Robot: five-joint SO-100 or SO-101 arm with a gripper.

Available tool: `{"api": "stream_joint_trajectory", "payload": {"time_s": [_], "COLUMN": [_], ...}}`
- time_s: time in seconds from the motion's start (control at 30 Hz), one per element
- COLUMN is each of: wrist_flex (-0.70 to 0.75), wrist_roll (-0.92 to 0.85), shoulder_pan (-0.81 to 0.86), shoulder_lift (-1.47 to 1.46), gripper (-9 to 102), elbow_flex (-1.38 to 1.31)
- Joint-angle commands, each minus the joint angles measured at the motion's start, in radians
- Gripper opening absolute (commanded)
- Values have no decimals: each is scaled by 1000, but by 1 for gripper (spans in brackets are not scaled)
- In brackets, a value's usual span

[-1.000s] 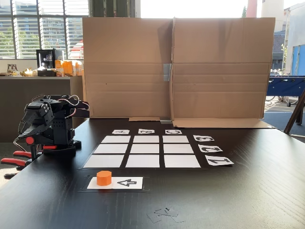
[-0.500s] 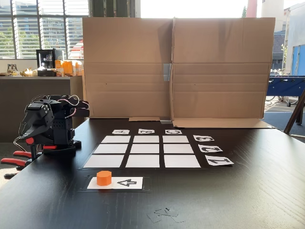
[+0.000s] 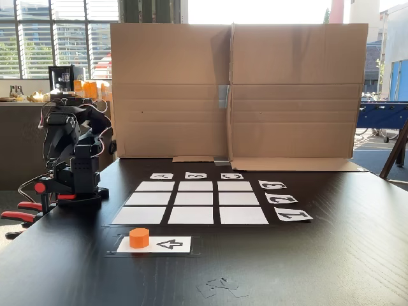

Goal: Pick up the round, orange token and place it in the grid on square A3.

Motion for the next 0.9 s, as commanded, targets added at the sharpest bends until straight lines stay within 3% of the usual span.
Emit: {"api": "stream_joint_trajectory", "payload": {"time_s": [0.0, 0.43, 0.87], "wrist_flex": [58, 499, 505], "wrist_roll": [-9, -15, -97], "shoulder_pan": [-23, -38, -170], "shoulder_lift": [-140, -792, -1118], "gripper": [12, 32, 34], "elbow_flex": [-195, -983, -1200]}}
